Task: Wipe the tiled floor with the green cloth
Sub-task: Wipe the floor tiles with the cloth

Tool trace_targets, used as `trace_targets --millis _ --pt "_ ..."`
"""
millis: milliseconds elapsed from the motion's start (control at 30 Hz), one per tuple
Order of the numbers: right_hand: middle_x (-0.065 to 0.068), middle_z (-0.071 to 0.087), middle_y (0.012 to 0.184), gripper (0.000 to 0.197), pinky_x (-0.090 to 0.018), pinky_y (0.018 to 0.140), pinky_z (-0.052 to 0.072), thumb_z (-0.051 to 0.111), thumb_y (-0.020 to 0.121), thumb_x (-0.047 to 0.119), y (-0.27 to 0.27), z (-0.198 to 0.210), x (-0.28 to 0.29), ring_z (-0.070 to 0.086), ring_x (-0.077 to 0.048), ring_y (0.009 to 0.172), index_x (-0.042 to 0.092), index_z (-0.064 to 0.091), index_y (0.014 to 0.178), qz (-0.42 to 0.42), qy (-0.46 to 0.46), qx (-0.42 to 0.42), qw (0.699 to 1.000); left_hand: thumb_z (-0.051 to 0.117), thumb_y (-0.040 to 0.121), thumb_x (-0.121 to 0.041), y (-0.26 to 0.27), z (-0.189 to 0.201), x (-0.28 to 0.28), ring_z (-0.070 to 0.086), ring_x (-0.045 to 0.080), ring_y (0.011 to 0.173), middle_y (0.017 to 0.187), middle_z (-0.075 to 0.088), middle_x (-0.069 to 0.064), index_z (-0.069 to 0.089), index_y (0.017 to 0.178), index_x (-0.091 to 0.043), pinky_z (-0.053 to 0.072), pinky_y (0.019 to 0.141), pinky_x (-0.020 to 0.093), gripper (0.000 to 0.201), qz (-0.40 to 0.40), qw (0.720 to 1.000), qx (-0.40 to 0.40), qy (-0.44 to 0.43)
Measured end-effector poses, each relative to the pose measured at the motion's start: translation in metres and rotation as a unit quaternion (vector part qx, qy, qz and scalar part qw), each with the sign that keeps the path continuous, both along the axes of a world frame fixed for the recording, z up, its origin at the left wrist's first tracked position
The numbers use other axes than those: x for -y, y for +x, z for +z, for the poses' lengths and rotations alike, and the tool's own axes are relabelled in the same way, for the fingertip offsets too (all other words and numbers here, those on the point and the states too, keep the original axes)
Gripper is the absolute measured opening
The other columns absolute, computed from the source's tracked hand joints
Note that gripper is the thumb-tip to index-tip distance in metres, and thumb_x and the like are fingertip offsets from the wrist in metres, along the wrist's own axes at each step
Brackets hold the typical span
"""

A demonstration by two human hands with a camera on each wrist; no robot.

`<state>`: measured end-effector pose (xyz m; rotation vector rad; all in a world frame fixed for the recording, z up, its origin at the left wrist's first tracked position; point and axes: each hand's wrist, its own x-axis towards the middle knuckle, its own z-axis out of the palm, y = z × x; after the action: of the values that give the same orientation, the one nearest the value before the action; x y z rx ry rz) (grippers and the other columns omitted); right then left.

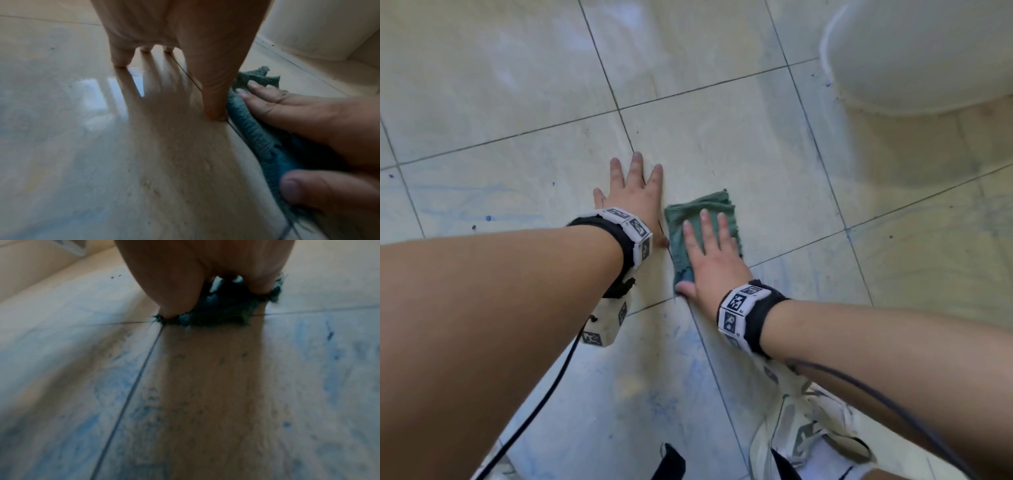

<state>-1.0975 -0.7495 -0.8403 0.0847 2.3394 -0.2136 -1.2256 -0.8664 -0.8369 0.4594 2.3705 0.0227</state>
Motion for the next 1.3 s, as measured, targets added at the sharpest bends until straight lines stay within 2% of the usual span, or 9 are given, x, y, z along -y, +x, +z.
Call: trace_targets --millis 133,333,400,500,633,833,1000,1167,1300 --pt "-0.014 -0.028 0.16 0.108 -0.045 0.121 -0.01 0.054 0.09 0.064 -0.008 0.001 -0.052 -0.024 -0.039 0.148 0.02 -0.019 0.156 -0.019 0.042 -0.028 0.999 0.085 0.071 -0.043 0.001 0.001 0.0 -0.019 0.035 0.149 0.162 -0.023 0.003 -0.004 0.157 -0.027 0.013 0.117 0.064 0.125 0.001 1.0 0.003 0.0" --pt "-0.021 -0.017 0.163 0.106 -0.044 0.122 -0.005 0.052 0.091 0.064 -0.032 0.004 -0.131 -0.013 -0.042 0.15 0.014 -0.013 0.158 -0.251 0.123 -0.032 0.96 0.086 0.071 -0.042 0.0 -0.001 -0.003 -0.021 0.035 0.148 0.162 -0.025 0.002 -0.006 0.156 -0.028 0.012 0.116 0.064 0.126 0.003 1.0 0.006 -0.007" --pt "-0.024 -0.016 0.162 0.105 -0.045 0.121 -0.008 0.049 0.092 0.065 -0.034 0.004 -0.113 -0.015 -0.042 0.149 0.011 -0.013 0.157 -0.23 0.116 -0.045 0.965 0.086 0.07 -0.042 -0.001 -0.001 -0.003 -0.021 0.035 0.148 0.162 -0.025 0.002 -0.007 0.156 -0.028 0.012 0.117 0.064 0.127 0.005 1.0 0.009 -0.006" --pt "-0.024 -0.021 0.16 0.108 -0.048 0.119 -0.014 0.049 0.091 0.067 -0.032 0.002 -0.058 -0.021 -0.041 0.148 0.011 -0.016 0.156 -0.076 0.066 -0.06 0.993 0.085 0.07 -0.044 -0.002 0.0 -0.002 -0.021 0.035 0.148 0.162 -0.025 0.001 -0.007 0.156 -0.028 0.011 0.118 0.062 0.127 0.0 1.0 0.009 -0.004" --pt "-0.013 -0.032 0.159 0.111 -0.05 0.121 -0.005 0.055 0.087 0.068 -0.026 -0.009 -0.003 -0.027 -0.038 0.146 0.022 -0.021 0.155 0.053 -0.011 -0.031 0.998 0.081 0.073 -0.045 -0.002 -0.002 -0.003 -0.019 0.035 0.149 0.162 -0.023 0.001 -0.005 0.157 -0.03 0.014 0.118 0.062 0.121 0.008 1.0 0.002 0.002" --pt "-0.02 -0.021 0.162 0.11 -0.044 0.119 -0.014 0.048 0.088 0.072 -0.076 -0.006 -0.089 -0.019 -0.039 0.149 0.015 -0.016 0.157 -0.053 0.084 -0.079 0.992 0.086 0.069 -0.044 -0.002 0.004 -0.002 -0.022 0.034 0.148 0.161 -0.026 0.001 -0.008 0.156 -0.029 0.012 0.118 0.062 0.13 0.008 1.0 0.015 -0.007" --pt "-0.014 -0.019 0.164 0.113 -0.055 0.121 0.002 0.054 0.084 0.073 -0.139 -0.008 -0.153 -0.015 -0.039 0.15 0.021 -0.014 0.158 -0.26 0.113 -0.073 0.956 0.084 0.072 -0.043 -0.001 0.005 -0.004 -0.023 0.033 0.148 0.161 -0.028 0.0 -0.01 0.156 -0.028 0.012 0.119 0.059 0.127 0.01 1.0 0.021 -0.013" --pt "-0.015 -0.016 0.164 0.111 -0.053 0.121 -0.001 0.048 0.085 0.076 -0.193 -0.003 -0.162 -0.012 -0.04 0.15 0.02 -0.013 0.158 -0.192 0.128 -0.082 0.97 0.082 0.075 -0.042 0.002 0.002 -0.002 -0.023 0.033 0.148 0.16 -0.029 -0.001 -0.01 0.156 -0.028 0.012 0.119 0.058 0.124 0.012 1.0 0.019 -0.014" --pt "-0.014 -0.019 0.164 0.111 -0.052 0.123 0.001 0.052 0.085 0.074 -0.218 0.003 -0.121 -0.014 -0.04 0.15 0.022 -0.013 0.158 -0.057 0.086 -0.095 0.99 0.082 0.075 -0.042 0.0 0.0 -0.002 -0.023 0.034 0.148 0.16 -0.029 -0.001 -0.012 0.156 -0.028 0.011 0.118 0.059 0.124 0.013 1.0 0.021 -0.009"
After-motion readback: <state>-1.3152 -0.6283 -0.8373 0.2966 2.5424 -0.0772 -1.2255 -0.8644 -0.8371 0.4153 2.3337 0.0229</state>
